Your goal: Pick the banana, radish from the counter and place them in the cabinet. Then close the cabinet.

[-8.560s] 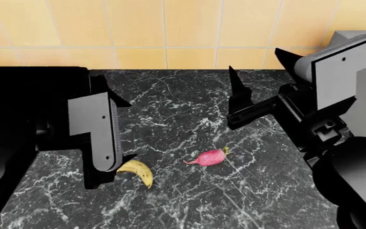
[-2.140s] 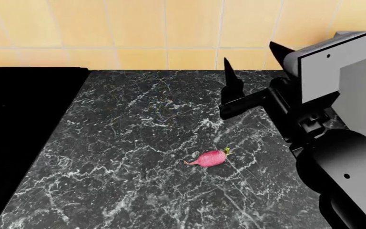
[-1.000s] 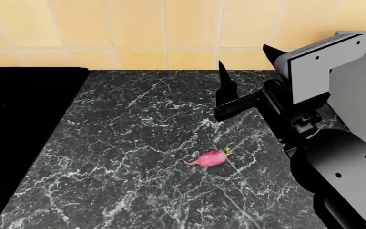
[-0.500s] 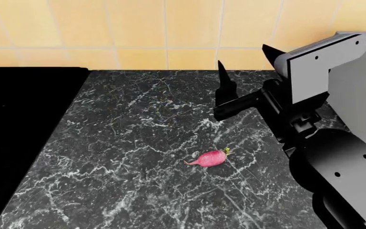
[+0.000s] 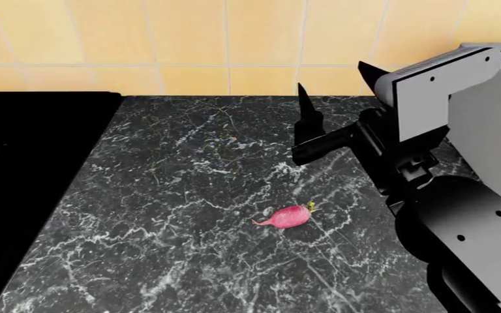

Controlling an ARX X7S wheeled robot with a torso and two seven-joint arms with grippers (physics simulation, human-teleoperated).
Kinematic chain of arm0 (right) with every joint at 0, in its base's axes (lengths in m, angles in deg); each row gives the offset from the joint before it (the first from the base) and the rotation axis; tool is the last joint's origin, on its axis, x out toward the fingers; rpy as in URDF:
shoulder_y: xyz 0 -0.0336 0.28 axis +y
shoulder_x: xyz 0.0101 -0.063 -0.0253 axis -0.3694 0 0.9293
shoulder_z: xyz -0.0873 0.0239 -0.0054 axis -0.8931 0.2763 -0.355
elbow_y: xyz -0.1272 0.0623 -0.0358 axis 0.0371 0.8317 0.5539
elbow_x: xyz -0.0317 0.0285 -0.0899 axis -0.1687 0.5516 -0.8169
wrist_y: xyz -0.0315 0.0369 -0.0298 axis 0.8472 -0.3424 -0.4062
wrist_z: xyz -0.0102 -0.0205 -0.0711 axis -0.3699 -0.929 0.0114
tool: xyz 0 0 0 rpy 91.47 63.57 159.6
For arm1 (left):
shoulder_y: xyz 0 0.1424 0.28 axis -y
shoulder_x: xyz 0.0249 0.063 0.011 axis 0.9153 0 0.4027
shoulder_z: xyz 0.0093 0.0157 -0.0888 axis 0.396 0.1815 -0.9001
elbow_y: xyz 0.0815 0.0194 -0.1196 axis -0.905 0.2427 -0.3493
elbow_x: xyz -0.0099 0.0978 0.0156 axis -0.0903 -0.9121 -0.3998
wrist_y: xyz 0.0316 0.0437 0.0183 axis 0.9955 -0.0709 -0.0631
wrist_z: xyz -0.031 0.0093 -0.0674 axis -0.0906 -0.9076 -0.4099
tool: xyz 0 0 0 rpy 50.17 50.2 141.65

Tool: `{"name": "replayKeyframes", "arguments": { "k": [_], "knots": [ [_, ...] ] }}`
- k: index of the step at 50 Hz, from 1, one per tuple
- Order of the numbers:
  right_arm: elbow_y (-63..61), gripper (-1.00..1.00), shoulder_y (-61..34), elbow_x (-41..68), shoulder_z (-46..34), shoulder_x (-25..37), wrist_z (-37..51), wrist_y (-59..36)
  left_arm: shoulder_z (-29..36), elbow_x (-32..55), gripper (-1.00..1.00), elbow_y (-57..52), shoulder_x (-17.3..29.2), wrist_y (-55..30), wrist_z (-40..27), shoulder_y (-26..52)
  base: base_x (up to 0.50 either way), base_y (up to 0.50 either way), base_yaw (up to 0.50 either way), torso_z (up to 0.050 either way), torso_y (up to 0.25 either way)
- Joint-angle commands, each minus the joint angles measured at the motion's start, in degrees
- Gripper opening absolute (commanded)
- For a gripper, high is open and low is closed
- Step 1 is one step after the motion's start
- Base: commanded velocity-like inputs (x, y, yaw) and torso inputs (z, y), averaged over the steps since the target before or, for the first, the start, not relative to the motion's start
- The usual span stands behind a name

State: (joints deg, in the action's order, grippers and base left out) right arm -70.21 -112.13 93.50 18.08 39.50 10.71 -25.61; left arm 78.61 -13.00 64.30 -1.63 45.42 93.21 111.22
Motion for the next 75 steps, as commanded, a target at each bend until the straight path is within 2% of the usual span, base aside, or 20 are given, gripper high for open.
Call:
{"name": "replayKeyframes", "arguments": {
  "k": [1, 28, 47, 56, 69, 75],
  "knots": [
    [0.3, 1.00, 2.7, 0.1, -0.8, 0.0, 0.1, 0.3, 0.0, -0.3, 1.00, 0.0, -0.2, 0.1, 0.8, 0.0, 0.00, 0.00, 0.00, 0.000, 0.000],
    [0.5, 1.00, 3.0, 0.4, -1.2, 0.1, 0.4, 1.0, -0.6, -0.2, 1.00, -5.1, -1.2, 5.5, 6.7, 0.0, 0.00, 0.00, 0.00, 0.000, -0.004],
    [0.4, 1.00, 3.4, 0.7, -1.0, 0.4, 0.6, 1.6, -1.4, 7.3, 1.00, -14.1, -1.2, 12.3, 7.9, 0.0, 0.00, 0.00, 0.00, 0.000, -0.004],
    [0.6, 1.00, 3.6, 0.7, -1.0, 0.6, 0.5, 2.2, -1.9, 15.1, 1.00, -19.2, -1.1, 14.3, 9.9, 0.0, 0.00, 0.00, 0.00, 0.000, -0.005],
    [0.6, 1.00, 3.5, 1.0, -1.0, 0.6, 0.7, 2.2, -2.8, 30.6, 1.00, -27.6, 0.6, 7.5, 12.4, 0.0, 0.00, 0.00, 0.00, 0.000, -0.005],
    [0.7, 1.00, 3.7, 1.0, -1.2, 0.7, 0.8, 2.4, -3.2, 37.8, 1.00, -32.3, 1.2, 1.8, 13.6, 0.0, 0.00, 0.00, 0.00, 0.000, -0.005]
  ]
}}
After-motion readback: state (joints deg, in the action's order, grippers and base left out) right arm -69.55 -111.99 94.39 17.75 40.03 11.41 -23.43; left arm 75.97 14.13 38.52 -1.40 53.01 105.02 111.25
